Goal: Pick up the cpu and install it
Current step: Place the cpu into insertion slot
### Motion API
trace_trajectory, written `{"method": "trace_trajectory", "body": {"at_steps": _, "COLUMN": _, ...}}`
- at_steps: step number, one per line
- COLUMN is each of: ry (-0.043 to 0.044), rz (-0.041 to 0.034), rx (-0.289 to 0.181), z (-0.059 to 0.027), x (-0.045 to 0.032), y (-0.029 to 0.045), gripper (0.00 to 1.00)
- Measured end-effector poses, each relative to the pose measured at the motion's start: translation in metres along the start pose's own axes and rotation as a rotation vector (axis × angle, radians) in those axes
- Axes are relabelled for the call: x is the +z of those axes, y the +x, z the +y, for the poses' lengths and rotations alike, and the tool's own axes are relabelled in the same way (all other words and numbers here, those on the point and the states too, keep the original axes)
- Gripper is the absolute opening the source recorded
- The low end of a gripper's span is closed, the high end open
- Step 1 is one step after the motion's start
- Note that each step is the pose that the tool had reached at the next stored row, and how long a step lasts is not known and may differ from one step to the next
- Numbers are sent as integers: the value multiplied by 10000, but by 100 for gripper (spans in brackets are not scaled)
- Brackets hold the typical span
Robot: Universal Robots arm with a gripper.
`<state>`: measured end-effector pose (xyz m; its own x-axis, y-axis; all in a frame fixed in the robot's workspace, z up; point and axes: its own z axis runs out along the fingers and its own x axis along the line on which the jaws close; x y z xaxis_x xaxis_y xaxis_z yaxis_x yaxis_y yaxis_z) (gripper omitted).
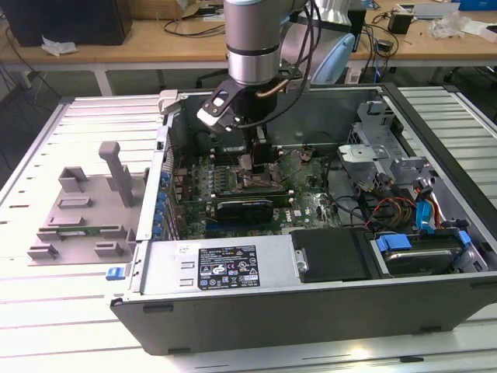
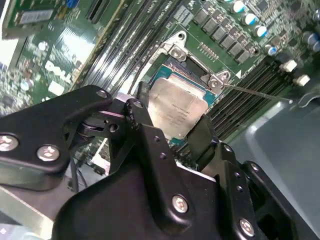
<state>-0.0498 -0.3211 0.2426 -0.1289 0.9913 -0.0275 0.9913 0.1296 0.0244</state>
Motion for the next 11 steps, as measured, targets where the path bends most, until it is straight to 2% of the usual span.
{"method": "trace_trajectory", "body": {"at_steps": 1, "ry": 8, "rz": -7, "rx": 291, "z": -1, "x": 18, "y": 1, "gripper": 55}}
{"method": "trace_trajectory", "body": {"at_steps": 3, "ry": 14, "rz": -12, "rx": 553, "z": 0, "x": 44, "y": 1, "gripper": 55}}
{"method": "trace_trajectory", "body": {"at_steps": 7, "ry": 16, "rz": -11, "rx": 595, "z": 38, "x": 133, "y": 0, "gripper": 55}}
{"method": "trace_trajectory", "body": {"at_steps": 11, "ry": 29, "rz": 22, "rx": 1229, "z": 64, "x": 222, "y": -1, "gripper": 55}}
